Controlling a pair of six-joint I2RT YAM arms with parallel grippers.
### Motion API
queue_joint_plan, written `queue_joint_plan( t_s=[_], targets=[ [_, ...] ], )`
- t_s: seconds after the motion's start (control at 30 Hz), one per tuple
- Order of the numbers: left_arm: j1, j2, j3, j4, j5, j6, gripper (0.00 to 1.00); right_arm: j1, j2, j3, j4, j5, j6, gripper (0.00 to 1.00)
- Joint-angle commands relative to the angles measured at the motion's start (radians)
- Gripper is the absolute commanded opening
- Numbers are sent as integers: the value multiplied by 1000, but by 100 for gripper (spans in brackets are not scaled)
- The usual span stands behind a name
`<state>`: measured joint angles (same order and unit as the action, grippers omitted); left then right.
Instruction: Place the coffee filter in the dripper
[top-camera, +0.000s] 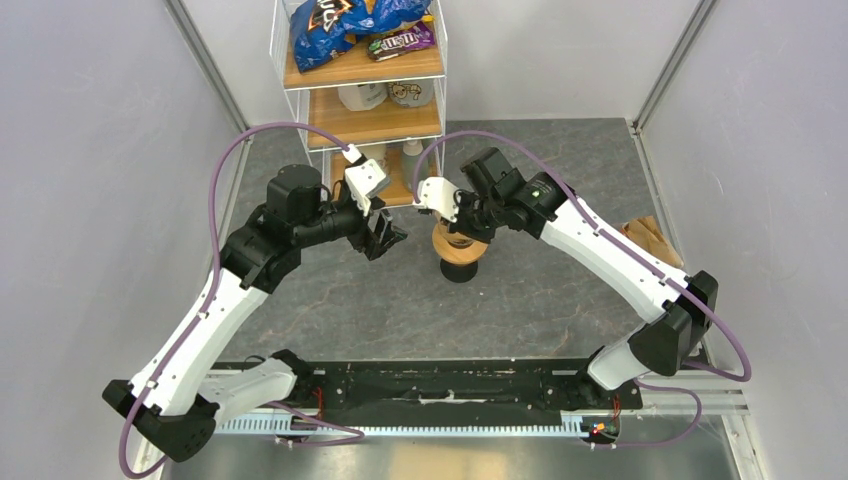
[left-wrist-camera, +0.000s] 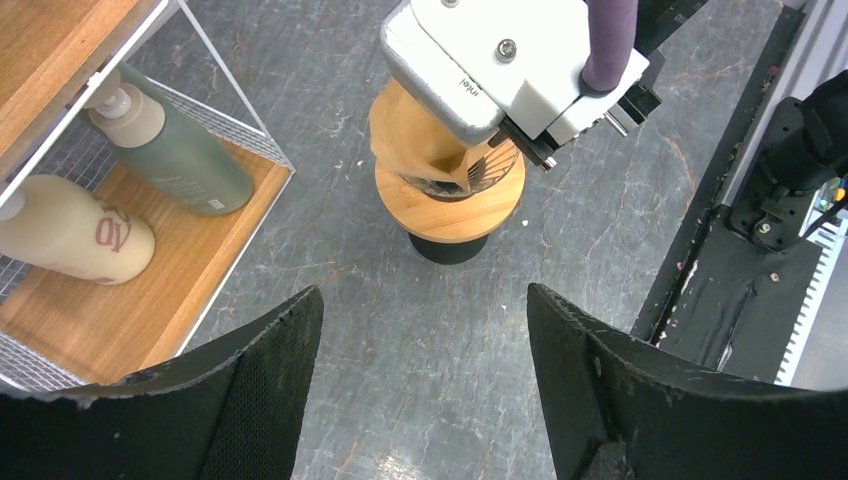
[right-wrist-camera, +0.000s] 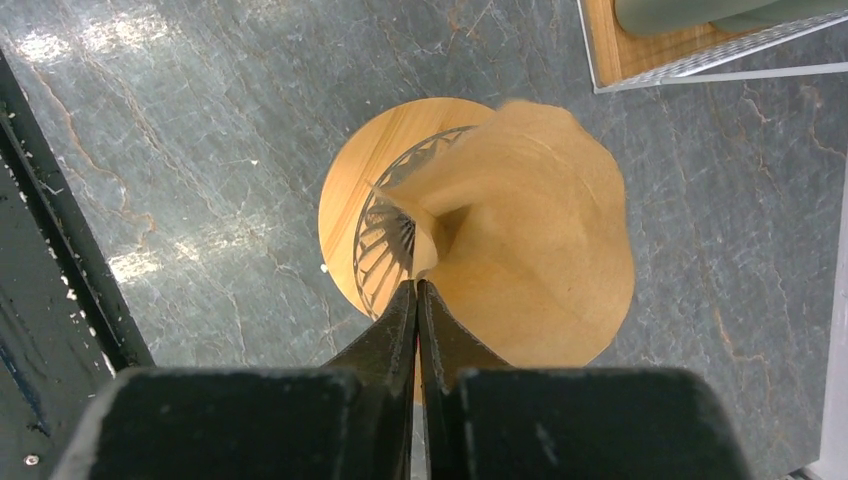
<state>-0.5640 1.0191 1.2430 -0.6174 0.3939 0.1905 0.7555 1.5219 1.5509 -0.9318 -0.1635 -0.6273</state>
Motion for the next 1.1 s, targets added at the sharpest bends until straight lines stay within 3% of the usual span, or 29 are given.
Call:
queue_joint_plan(
  t_s=[0.0,0.2,0.3,0.5,0.63,0.77,0.9,1.07],
  targets=[
    [5,-8,5,36,-6,-16,79,4,-19,14,-28,-25,21,11],
    [5,-10,3,33,-18,-53,80,2,-34,47,-52,-32,39,45],
    [5,-4,9,31,-4,-91,81,-5,-50,89,-55,-43,59,51],
    [56,53,87,34,124,-276,82,-99,-77,221,-88,-154,144,76],
    [104,156,162,41,289,-432,80,-276,-70,301,-101,-344,304,76],
    [105,286,206,49,368,-568,74,-371,-41,296,-107,-384,433,75],
    [105,364,149,141,430,-670,81,-475,26,287,-150,-475,540,72],
    [124,458,171,134,442,-664,88,-554,84,213,-165,-545,599,71]
  ],
)
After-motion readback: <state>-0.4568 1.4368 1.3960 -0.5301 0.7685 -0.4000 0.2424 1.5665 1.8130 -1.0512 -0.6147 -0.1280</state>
